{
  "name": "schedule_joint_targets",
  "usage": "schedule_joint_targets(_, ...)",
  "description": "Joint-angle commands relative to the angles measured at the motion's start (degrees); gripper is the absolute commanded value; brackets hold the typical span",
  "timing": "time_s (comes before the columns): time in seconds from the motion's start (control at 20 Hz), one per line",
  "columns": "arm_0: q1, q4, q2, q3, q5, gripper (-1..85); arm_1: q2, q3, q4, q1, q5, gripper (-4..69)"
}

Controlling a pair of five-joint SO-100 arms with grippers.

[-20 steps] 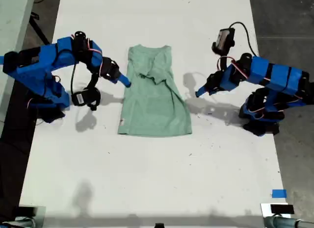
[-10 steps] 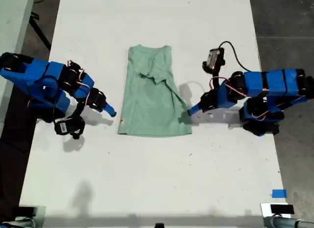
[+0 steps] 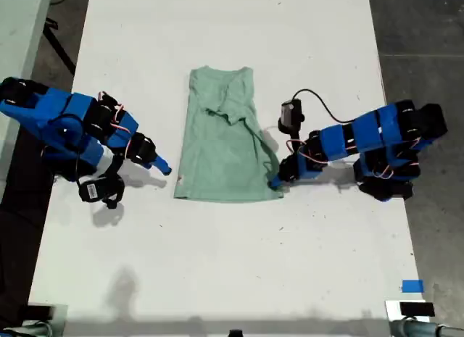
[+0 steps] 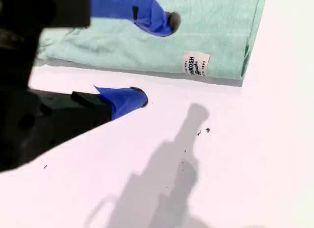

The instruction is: Fold t-shirt

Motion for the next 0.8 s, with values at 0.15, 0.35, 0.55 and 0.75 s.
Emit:
schedule_joint_targets(0.15, 0.18, -1.23, 1.93, 0.26, -0.35, 23.6, -5.19, -9.67, 1.14, -1.58, 0.53, -1.0)
schedule_joint_targets(0.35, 0.18, -1.49, 2.11, 0.62, -0.18, 23.4, -4.39, -29.0, 18.54, -1.67, -2.46, -1.1)
schedule_joint_targets(0.55, 0.35, -2.99, 3.43, 2.55, -0.44, 23.2, -8.35, -42.89, 24.26, -1.85, -3.78, -1.1)
schedule_joint_targets(0.75, 0.18, -3.78, 4.83, 2.81, -0.62, 22.9, -20.48, -55.02, 21.88, -2.99, -4.04, -1.1)
